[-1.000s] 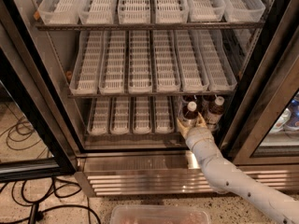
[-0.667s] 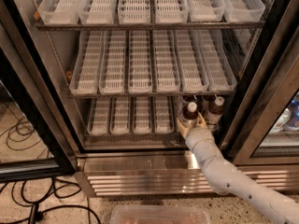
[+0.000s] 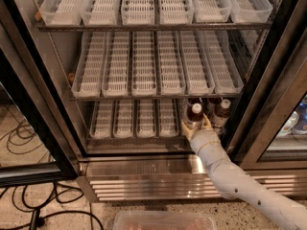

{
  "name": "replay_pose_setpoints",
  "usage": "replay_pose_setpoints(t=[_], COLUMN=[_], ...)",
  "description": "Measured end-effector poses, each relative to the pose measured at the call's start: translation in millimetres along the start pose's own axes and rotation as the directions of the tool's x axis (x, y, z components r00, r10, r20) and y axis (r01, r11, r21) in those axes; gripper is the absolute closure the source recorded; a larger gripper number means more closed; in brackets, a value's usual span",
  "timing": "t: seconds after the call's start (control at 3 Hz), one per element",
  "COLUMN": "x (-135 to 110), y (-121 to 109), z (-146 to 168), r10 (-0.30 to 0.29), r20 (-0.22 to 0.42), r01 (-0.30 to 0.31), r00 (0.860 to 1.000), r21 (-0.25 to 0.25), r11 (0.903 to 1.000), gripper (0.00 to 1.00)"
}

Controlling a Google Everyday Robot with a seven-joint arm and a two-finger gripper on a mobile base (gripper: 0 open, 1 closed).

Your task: Pick blue plastic bottle from bottom shelf of fridge

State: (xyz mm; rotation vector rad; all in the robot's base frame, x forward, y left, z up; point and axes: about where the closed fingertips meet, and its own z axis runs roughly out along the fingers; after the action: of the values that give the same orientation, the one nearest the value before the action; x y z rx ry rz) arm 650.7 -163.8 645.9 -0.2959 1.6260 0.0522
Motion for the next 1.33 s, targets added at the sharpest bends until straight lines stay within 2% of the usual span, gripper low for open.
replay_pose_setpoints(t=[1.33], x=[-10], y=[4], z=[-13], r10=[-0.005], r20=[-0.052], r01=[0.002], r00=[0.999], r21=[-0.050], r11=[0.9987], gripper=[1.00])
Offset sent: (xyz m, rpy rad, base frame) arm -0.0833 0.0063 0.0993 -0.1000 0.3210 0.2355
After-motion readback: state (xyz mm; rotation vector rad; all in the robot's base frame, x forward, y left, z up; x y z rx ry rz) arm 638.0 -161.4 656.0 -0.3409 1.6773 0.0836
